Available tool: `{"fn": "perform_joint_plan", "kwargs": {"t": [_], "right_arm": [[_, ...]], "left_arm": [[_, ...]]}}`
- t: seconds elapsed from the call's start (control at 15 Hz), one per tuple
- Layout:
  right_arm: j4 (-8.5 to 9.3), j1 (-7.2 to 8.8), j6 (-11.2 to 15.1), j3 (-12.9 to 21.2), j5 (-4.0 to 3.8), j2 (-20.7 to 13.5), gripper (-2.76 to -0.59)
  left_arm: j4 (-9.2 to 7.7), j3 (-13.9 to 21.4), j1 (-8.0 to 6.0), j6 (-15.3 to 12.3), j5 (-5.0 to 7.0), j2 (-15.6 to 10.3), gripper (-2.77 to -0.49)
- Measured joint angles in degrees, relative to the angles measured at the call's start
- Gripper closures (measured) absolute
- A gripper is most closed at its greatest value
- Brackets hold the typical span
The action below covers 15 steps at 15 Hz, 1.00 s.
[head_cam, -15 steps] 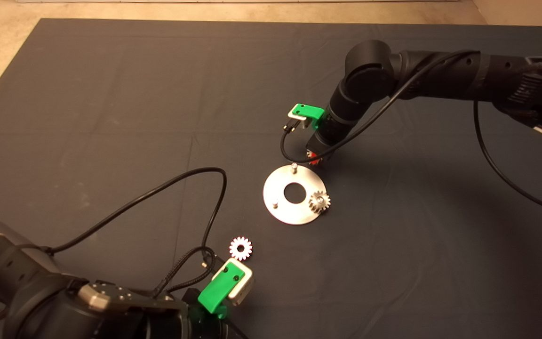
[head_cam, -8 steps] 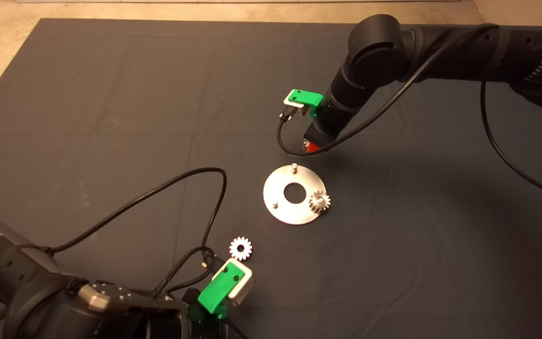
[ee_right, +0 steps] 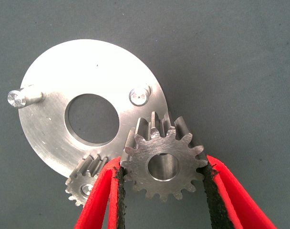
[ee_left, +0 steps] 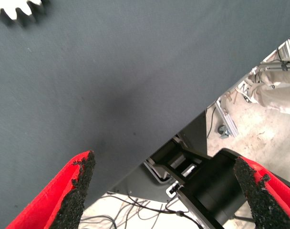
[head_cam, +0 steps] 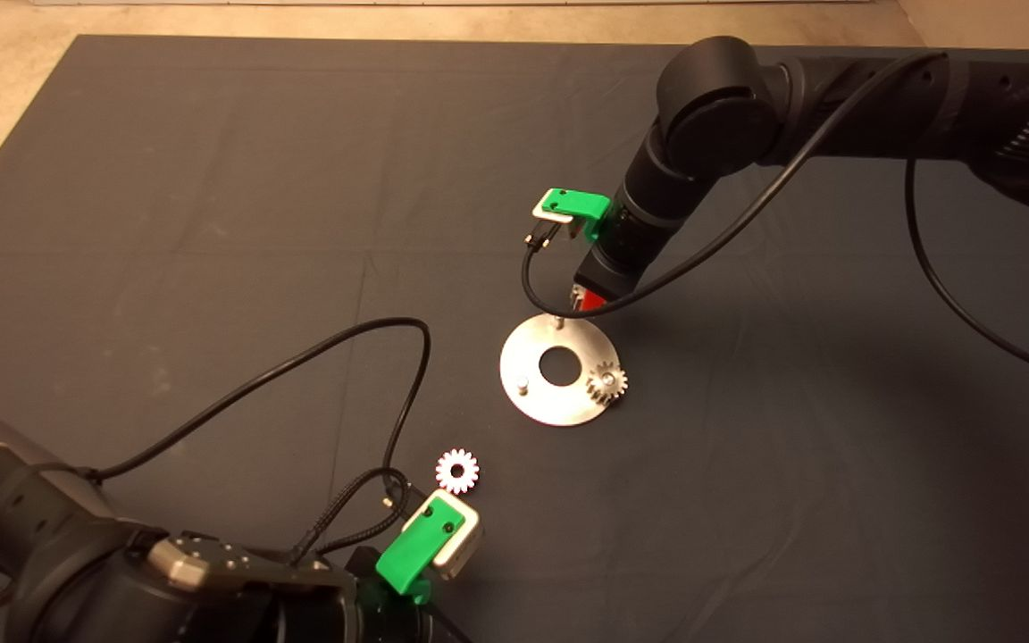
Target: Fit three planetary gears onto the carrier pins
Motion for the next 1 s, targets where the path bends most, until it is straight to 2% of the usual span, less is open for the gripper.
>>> {"fn": "perform_joint_plan", "kwargs": {"t": [0.27,0.47,0.87,1.0], "right_arm": [[0.0,0.0,0.05,0.0,0.05,0.02,-0.89],[0.0,-0.05,-0.02,-0.11,0.2,0.15,-0.89],[0.04,-0.66,-0.06,-0.27,0.33,0.35,-0.89],[0.02,-0.66,-0.06,-0.49,0.91,0.35,-0.89]], "left_arm": [[0.11,0.0,-0.29,-0.01,-0.15,0.01,-2.07],[0.11,0.0,-0.29,-0.01,-0.82,0.0,-2.07],[0.11,0.0,-0.29,-0.01,-0.87,-0.02,-2.07],[0.11,0.0,-0.29,-0.01,-0.87,-0.02,-2.07]]}}
